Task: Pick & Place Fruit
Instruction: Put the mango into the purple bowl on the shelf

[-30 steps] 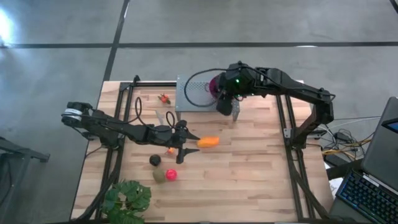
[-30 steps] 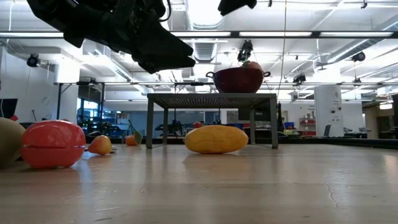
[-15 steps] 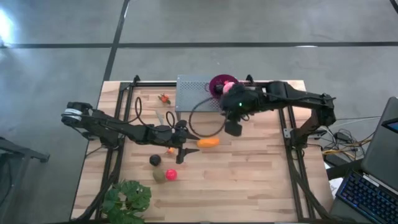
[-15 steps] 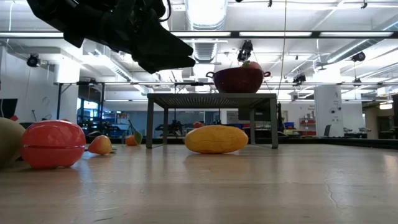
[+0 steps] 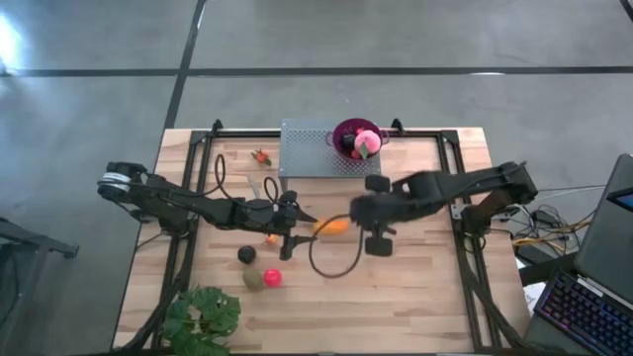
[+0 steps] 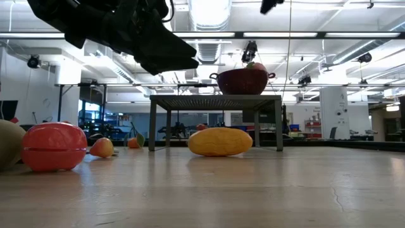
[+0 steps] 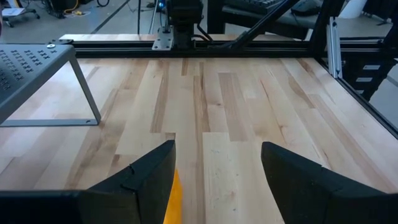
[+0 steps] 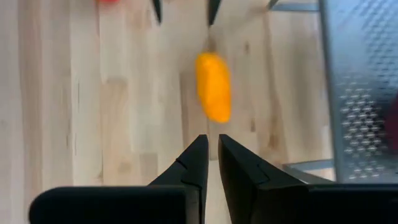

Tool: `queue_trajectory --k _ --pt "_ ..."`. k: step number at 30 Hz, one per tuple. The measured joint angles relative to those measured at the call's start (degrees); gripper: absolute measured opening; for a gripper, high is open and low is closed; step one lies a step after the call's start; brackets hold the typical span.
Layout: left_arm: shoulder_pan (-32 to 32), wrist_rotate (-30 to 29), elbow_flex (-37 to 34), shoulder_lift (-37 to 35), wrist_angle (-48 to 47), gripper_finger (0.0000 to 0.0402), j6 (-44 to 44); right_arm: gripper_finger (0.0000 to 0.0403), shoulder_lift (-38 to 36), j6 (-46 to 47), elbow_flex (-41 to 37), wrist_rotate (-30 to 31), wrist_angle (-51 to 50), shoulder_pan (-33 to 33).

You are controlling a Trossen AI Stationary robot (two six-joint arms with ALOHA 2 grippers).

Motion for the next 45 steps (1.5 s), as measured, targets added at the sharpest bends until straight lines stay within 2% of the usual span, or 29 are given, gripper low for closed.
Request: queue_trajectory --k 11,21,27,32,45 --pt "-0.01 0.00 0.00 0.00 -0.93 0.0243 -0.01 0.0062 0.02 -1.55 -18.19 0.18 18.69 0.96" --pt "0.01 -0.02 0.00 0.00 -0.99 0.0243 0.00 0.0143 0.02 -3.70 -31.51 0.16 37.46 -2.03" --pt "0.01 -0.02 0.00 0.00 -1.01 0.0243 0.00 0.0193 0.17 -5.21 -36.97 0.18 47.50 -4.76" --pt "-0.01 -0.02 0.00 0.00 -1.01 0.0243 0.00 0.0224 0.22 -6.03 -39.89 0.18 51.63 -6.50" --pt "0.00 -0.04 0.00 0.00 -1.01 0.0243 -0.01 0.0280 0.24 -7.26 -47.07 0.19 64.71 -7.78"
